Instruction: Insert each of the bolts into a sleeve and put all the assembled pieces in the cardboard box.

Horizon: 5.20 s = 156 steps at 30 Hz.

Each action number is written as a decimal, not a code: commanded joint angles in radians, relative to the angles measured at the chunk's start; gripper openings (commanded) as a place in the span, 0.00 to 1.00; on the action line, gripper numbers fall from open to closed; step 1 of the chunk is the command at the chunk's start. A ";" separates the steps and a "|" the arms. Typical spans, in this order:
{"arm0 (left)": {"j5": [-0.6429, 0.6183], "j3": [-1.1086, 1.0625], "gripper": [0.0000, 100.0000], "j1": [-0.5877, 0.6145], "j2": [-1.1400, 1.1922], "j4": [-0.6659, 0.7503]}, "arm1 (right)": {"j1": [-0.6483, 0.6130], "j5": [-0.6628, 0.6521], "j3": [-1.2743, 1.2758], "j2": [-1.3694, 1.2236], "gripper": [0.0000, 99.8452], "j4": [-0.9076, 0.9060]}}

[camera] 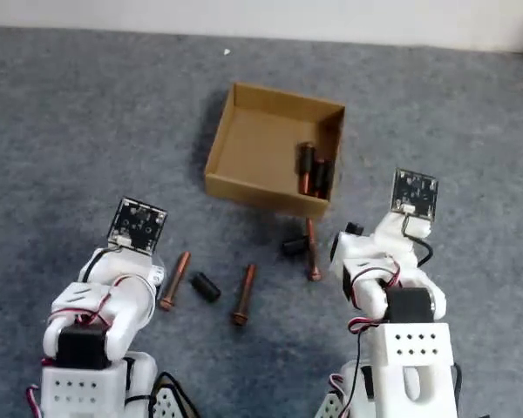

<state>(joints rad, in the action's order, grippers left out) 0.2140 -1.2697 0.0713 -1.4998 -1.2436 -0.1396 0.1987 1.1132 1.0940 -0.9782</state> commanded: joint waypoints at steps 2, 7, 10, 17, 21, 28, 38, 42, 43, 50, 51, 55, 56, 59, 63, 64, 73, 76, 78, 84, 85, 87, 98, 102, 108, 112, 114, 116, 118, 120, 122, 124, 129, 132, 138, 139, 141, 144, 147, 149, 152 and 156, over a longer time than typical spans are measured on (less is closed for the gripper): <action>0.049 0.061 0.15 -0.053 0.239 0.003 | 0.015 -0.002 -0.010 0.021 0.00 0.031; 0.041 0.174 0.16 -0.102 0.556 0.003 | 0.015 -0.002 -0.010 0.021 0.00 0.030; 0.041 0.236 0.16 -0.102 0.714 0.035 | 0.015 -0.002 -0.008 0.021 0.00 0.030; 0.041 0.245 0.16 -0.099 1.023 0.222 | 0.015 -0.002 -0.008 0.021 0.00 0.028; 0.040 0.255 0.16 -0.099 1.138 0.275 | 0.015 -0.002 -0.008 0.021 0.00 0.028; -0.069 0.283 0.02 -0.105 1.164 0.281 | 0.016 -0.002 -0.008 0.021 0.00 0.028; -0.140 0.298 0.01 -0.099 1.164 0.279 | 0.016 -0.002 -0.008 0.021 0.00 0.028; -0.305 0.334 0.01 -0.099 1.164 0.278 | 0.016 -0.002 -0.008 0.021 0.00 0.028; -0.354 0.348 0.01 -0.097 1.164 0.278 | 0.016 -0.002 -0.008 0.021 0.00 0.028; -0.858 0.424 0.01 -0.099 1.165 0.279 | 0.016 -0.002 -0.008 0.021 0.00 0.028; -0.985 0.435 0.01 -0.099 1.168 0.281 | 0.016 -0.002 -0.008 0.021 0.00 0.028; -1.321 0.490 0.01 -0.099 1.171 0.281 | 0.016 -0.002 -0.008 0.021 0.00 0.028; -1.352 0.498 0.01 -0.099 1.171 0.281 | 0.016 -0.002 -0.008 0.021 0.00 0.028; -1.435 0.506 0.01 -0.104 1.171 0.287 | 0.016 -0.002 -0.008 0.021 0.00 0.028; -1.544 0.498 0.08 -0.101 1.173 0.325 | 0.016 -0.003 -0.008 0.021 0.00 0.028; -1.568 0.498 0.13 -0.101 1.173 0.325 | 0.016 -0.003 -0.008 0.021 0.00 0.028; -1.599 0.475 0.42 -0.139 1.165 0.325 | 0.016 -0.005 -0.008 0.021 0.00 0.028; -1.585 0.481 0.42 -0.131 1.164 0.324 | 0.016 -0.006 -0.008 0.021 0.00 0.028; -1.493 0.481 0.42 -0.131 1.164 0.324 | 0.016 -0.006 -0.008 0.021 0.00 0.028; -1.188 0.492 0.42 -0.090 1.162 0.295 | 0.016 -0.008 -0.008 0.021 0.00 0.028; -1.117 0.504 0.42 -0.077 1.162 0.269 | 0.016 -0.008 -0.008 0.021 0.00 0.028; -0.994 0.544 0.42 -0.045 1.162 0.193 | 0.016 -0.008 -0.008 0.021 0.00 0.028; -0.245 0.791 0.23 0.093 1.173 -0.101 | 0.016 -0.008 -0.008 0.021 0.00 0.030; 0.092 0.783 0.14 0.091 1.173 -0.055 | 0.016 -0.008 -0.008 0.021 0.00 0.030; 0.443 0.783 0.18 0.045 1.175 -0.058 | 0.016 -0.008 -0.008 0.022 0.00 0.030; 0.618 0.782 0.20 -0.015 1.176 -0.054 | 0.018 -0.008 -0.008 0.022 0.00 0.030; 0.698 0.783 0.22 -0.048 1.190 -0.054 | 0.018 -0.008 -0.008 0.022 0.00 0.030; 0.766 0.792 0.23 -0.074 1.237 -0.054 | 0.018 -0.008 -0.008 0.022 0.00 0.030; 0.829 0.809 0.23 -0.093 1.303 -0.054 | 0.018 -0.008 -0.008 0.022 0.00 0.030; 0.882 0.834 0.23 -0.097 1.380 -0.054 | 0.018 -0.008 -0.007 0.022 0.00 0.030; 0.933 0.871 0.23 -0.097 1.451 -0.055 | 0.018 -0.009 0.004 0.025 0.00 0.033; 0.967 0.914 0.23 -0.097 1.517 -0.057 | 0.018 -0.009 0.008 0.025 0.00 0.033; 0.999 1.009 0.23 -0.101 1.641 -0.055 | 0.018 -0.009 0.008 0.027 0.00 0.033; 1.010 1.056 0.23 -0.114 1.707 -0.054 | 0.018 -0.009 0.008 0.027 0.00 0.033; 1.003 1.129 0.22 -0.114 1.853 0.017 | 0.018 -0.009 0.008 0.027 0.00 0.033; 1.003 1.129 0.20 -0.114 1.870 0.034 | 0.018 -0.009 0.008 0.027 0.00 0.033; 1.003 1.129 0.15 -0.117 1.896 0.041 | 0.018 -0.009 0.008 0.027 0.00 0.033; 1.003 1.124 0.06 -0.137 1.906 0.029 | 0.018 -0.009 0.008 0.027 0.00 0.033; 1.003 1.125 0.00 -0.150 1.906 -0.017 | 0.018 -0.009 0.007 0.027 0.00 0.033; 1.003 1.130 0.01 -0.153 1.905 -0.052 | 0.018 -0.009 0.007 0.027 0.00 0.033; 1.003 1.129 0.00 -0.153 1.890 -0.077 | 0.018 -0.009 0.008 0.027 0.00 0.033; 0.950 1.112 0.00 -0.148 1.797 -0.078 | 0.018 -0.009 0.007 0.030 0.00 0.027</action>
<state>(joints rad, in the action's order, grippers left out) 1.2083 -0.1619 -0.0667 0.3920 -1.3034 -0.1350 0.1987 1.1331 1.0986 -0.9766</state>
